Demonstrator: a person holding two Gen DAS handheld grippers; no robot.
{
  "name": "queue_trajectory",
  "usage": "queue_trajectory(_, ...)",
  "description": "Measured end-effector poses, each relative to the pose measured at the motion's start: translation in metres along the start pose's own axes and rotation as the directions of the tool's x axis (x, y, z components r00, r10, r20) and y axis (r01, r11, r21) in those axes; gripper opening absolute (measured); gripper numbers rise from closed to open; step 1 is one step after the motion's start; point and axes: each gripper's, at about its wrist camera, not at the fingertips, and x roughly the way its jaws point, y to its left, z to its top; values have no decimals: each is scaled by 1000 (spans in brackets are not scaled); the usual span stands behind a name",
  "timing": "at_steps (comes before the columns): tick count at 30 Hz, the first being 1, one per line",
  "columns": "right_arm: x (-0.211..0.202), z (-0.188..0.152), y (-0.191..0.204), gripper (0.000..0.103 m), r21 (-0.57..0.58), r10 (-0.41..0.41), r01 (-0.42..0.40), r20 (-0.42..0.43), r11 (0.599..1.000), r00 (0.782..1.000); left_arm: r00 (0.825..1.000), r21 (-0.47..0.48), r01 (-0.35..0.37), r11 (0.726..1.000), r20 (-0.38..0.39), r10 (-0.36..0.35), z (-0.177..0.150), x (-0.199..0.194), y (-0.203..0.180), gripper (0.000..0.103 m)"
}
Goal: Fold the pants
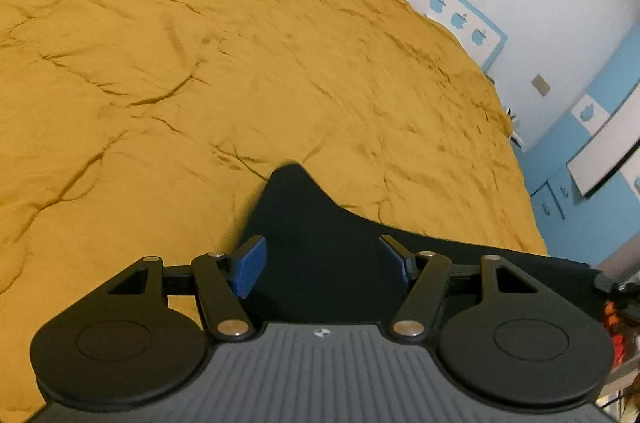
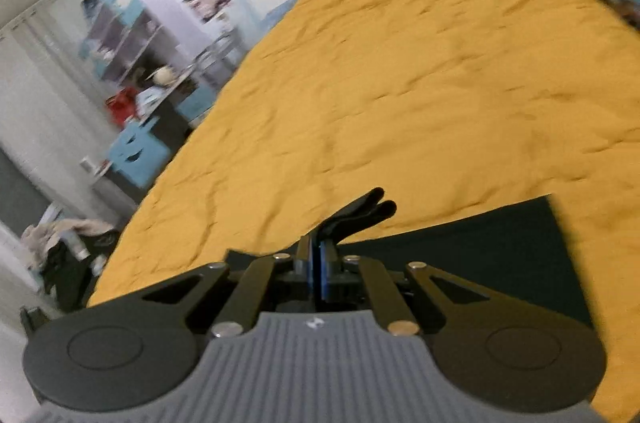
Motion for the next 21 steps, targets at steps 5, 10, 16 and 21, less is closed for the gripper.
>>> queue_trajectory(5, -8, -5, -73, 0, 93, -143, 145, -30, 985, 989, 999, 50, 19, 999, -51, -16, -6, 23, -6, 73)
queue_trajectory(10, 23, -31, -125, 0, 151, -226, 243, -117, 958, 967, 996, 69, -9, 998, -86, 15, -13, 44, -7, 73)
queue_trajectory(16, 25, -28, -107, 0, 60, -222, 226, -64, 972, 973, 995, 90, -38, 995, -85, 46, -13, 48, -5, 73)
queue_trajectory(21, 3, -9, -54, 0, -162, -71, 84, 88, 983, 994, 996, 91, -40, 995, -77, 47, -11, 51, -4, 72)
